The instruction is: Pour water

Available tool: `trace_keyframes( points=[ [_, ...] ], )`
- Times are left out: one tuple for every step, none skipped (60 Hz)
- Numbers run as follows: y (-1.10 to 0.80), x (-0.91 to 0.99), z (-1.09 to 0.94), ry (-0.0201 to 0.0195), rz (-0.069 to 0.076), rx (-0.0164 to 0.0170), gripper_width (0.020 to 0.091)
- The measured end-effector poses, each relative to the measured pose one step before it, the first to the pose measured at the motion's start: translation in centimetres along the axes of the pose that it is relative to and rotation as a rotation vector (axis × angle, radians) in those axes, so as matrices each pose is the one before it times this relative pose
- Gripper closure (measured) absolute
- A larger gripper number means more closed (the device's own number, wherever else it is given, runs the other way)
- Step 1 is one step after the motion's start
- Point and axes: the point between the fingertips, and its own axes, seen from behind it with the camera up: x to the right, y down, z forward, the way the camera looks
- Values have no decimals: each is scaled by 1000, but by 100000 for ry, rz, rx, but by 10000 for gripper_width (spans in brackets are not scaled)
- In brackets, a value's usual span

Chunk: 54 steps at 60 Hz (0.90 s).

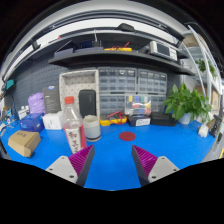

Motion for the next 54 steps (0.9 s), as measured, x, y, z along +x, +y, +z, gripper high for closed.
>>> trace_keyframes(
  points=[
    [231, -343, -84, -818, 370, -636, 348],
    [300, -504, -151, -746, 285, -555, 347],
    [261, -457, -112, -707, 192, -430, 347],
    [278, -538, -104, -657, 268, -445, 345],
    [306, -538, -66, -597, 395, -543, 346],
    [292, -569, -55, -699, 373, -533, 346],
    [94, -88, 126, -978, 133, -608, 347],
    [481, -1002, -45, -647, 385, -237, 347],
    [292, -629, 6, -739, 267, -255, 348],
    [258, -568, 18, -665, 304, -252, 346],
    [238, -525, 49, -694, 318, -253, 345],
    [192, -570, 67, -846, 253, -239, 345],
    [142, -581, 70, -1010, 164, -204, 343],
    [130, -560, 92, -1035, 77, -152, 345],
    [77, -545, 141, -1038, -37, -78, 345],
    [53, -507, 191, -1017, -225, -8, 344],
    [16, -450, 197, -912, -268, -14, 345],
    [14, -399, 256, -781, -255, -104, 345],
    [40, -352, 294, -627, -219, -163, 345],
    [19, -337, 289, -614, -320, -155, 344],
    [-55, -267, 315, -501, -371, -40, 345],
    [-111, -230, 275, -370, -318, 55, 343],
    [-164, -160, 302, -171, -266, 113, 339],
    [-187, -122, 301, -19, -220, 220, 337],
    [-202, -94, 330, 20, -226, 286, 336],
    [-229, -71, 347, 58, -182, 289, 337],
    [-218, -12, 327, 85, -112, 270, 337],
    [-217, -7, 326, 146, -33, 297, 339],
    [-190, 19, 335, 190, -51, 246, 337],
    [-214, 53, 363, 231, 6, 280, 338],
    [-206, 54, 350, 138, -10, 325, 338],
    [-248, 23, 328, -16, -41, 366, 341],
    [-230, -9, 353, -80, -53, 474, 343],
    [-222, -5, 350, -57, -150, 408, 344],
    [-219, -3, 362, -81, -176, 300, 344],
    [-158, -5, 353, -44, -185, 227, 343],
    [-171, -10, 345, -61, -217, 314, 344],
    [-159, -32, 344, -70, -310, 396, 343],
    [-141, -43, 377, -198, -319, 341, 344],
    [-109, -51, 377, -147, -271, 174, 344],
    [-51, -62, 380, -87, -247, 56, 344],
    [-61, -54, 365, -108, -228, 97, 343],
    [-45, -100, 336, -131, -191, 100, 342],
    [-44, -66, 346, -176, -251, 89, 344],
    [-23, -110, 357, -212, -321, 141, 344],
    [-25, -59, 339, -177, -280, 136, 343],
    [-27, -88, 330, -177, -325, 228, 343],
    [-24, -75, 304, -232, -357, 252, 344],
    [-9, -76, 284, -216, -440, 235, 347],
    [6, -63, 261, -195, -465, 218, 350],
    [11, -109, 270, -263, -291, 223, 353],
    [3, -173, 276, -572, 56, 424, 360],
    [-91, -248, 224, -819, 312, 759, 367],
    [-108, -268, 204, -978, 603, 897, 388]
  ],
)
